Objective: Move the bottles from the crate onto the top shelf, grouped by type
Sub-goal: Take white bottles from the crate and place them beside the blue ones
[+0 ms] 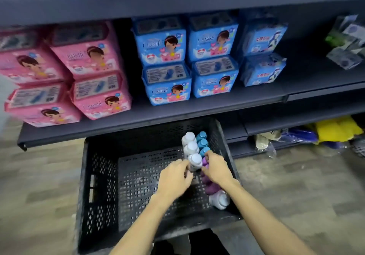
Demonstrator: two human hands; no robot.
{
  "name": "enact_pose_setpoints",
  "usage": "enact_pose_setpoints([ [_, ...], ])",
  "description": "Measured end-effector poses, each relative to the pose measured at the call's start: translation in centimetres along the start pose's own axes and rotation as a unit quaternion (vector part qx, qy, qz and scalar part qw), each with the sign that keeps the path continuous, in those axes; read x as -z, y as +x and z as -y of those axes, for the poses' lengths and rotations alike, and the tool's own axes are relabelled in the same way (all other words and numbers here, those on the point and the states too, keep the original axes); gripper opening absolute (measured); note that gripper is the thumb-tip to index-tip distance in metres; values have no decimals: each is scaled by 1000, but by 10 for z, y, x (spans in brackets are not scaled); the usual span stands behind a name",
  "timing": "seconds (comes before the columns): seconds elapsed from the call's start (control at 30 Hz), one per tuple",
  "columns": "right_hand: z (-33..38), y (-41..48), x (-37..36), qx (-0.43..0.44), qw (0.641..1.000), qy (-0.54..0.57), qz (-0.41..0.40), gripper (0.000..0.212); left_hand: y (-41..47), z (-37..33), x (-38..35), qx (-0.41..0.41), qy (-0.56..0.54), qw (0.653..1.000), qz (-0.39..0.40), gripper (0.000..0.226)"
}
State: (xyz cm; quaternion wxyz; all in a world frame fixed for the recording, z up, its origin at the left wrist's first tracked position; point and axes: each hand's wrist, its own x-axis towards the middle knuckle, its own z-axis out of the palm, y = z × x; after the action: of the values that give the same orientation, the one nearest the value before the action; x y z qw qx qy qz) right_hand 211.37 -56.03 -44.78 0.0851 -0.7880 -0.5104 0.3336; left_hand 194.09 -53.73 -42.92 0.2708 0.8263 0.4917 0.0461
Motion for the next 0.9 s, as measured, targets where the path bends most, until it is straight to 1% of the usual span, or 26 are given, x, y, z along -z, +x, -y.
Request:
enact_pose_setpoints([
  [0.1,-3,8,-18,-21,1000,-5,-8,27,-6,5,-12,21,-12,1000,3,10],
  [0.27,-10,28,-42,-32,999,10,-15,29,-10,20,-30,55,-28,998,-12,11],
  [0.4,-13,35,-61,-32,999,30,-22,20,-11,30,-42,76,-42,996,-19,8],
  [0.5,-11,42,-73,-48,996,68,-28,18,-12,36,-48,90,-50,995,-13,8],
  [0.7,-9,55,-91,-73,992,101,-12,41,-22,53,-49,123,-69,990,-22,9],
  [0.83,-8,61,-94,-71,992,102,-25,43,-29,64,-42,135,-66,988,-27,9],
  [0.9,-9,59,-92,-42,993,110,-23,43,-32,65,-38,135,-63,988,-31,9],
])
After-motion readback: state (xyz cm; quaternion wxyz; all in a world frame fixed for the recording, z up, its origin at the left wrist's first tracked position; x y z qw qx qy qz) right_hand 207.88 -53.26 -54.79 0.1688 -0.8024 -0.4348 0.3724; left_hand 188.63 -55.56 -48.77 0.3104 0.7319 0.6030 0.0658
